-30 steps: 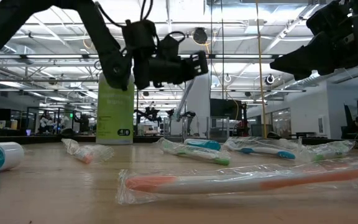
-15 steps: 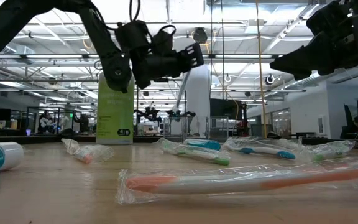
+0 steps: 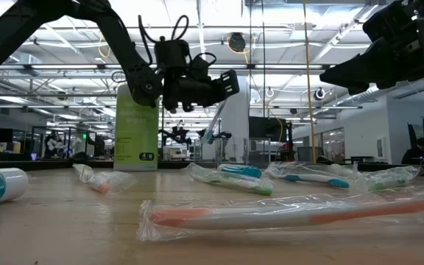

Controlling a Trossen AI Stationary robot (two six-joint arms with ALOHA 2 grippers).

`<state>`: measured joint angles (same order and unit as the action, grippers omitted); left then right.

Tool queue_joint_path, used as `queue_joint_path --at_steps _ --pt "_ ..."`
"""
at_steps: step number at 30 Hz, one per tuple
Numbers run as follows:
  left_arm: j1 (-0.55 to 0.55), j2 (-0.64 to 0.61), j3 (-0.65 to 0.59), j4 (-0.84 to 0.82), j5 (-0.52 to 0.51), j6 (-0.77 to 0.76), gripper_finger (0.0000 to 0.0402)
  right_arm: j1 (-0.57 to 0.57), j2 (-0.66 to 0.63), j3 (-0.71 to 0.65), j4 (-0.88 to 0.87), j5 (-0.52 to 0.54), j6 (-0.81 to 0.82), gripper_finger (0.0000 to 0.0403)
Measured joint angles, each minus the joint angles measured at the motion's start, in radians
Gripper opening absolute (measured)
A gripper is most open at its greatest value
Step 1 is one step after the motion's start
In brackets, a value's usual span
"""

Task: Pick & Place toothbrushing station
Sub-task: Put the left blue toothbrush into the transparent organizer, then put the top mouthwash bottle into the transparent organizer

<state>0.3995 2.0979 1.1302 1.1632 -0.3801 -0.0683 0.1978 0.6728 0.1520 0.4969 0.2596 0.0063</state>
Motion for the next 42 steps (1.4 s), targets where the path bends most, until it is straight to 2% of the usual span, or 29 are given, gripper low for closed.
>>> queue_joint_path --at_steps 4,13,19,22,29,35,38,42 --pt "-0.022 0.000 0.004 -0.060 0.015 0.002 0.0030 0.000 0.000 0.000 0.000 0.000 0.000 0.0095" --pt "-0.058 0.000 0.004 -0.196 0.013 0.174 0.0031 0.000 0.000 0.000 0.000 0.000 0.001 0.0096" --pt "-0.078 0.000 0.004 -0.296 0.012 0.114 0.0033 0.000 0.000 0.000 0.000 0.000 -0.005 0.0096" --pt "-0.087 0.000 0.004 -0.299 -0.013 0.119 0.0049 0.000 0.000 0.000 0.000 0.000 -0.006 0.0095" --pt "-0.093 -0.057 0.004 -0.357 -0.083 0.103 0.0123 0.000 0.000 0.000 0.000 0.000 -0.018 0.0095" --pt "-0.118 -0.181 0.004 -0.619 -0.232 0.063 0.0156 0.000 0.000 0.000 0.000 0.000 -0.018 0.0095" --pt "-0.129 -0.251 0.004 -0.759 -0.232 0.054 0.0158 0.000 0.000 0.000 0.000 0.000 -0.018 0.0096" --pt "-0.148 -0.363 0.004 -0.970 -0.173 0.030 0.0159 0.000 0.000 0.000 0.000 0.000 -0.018 0.0095"
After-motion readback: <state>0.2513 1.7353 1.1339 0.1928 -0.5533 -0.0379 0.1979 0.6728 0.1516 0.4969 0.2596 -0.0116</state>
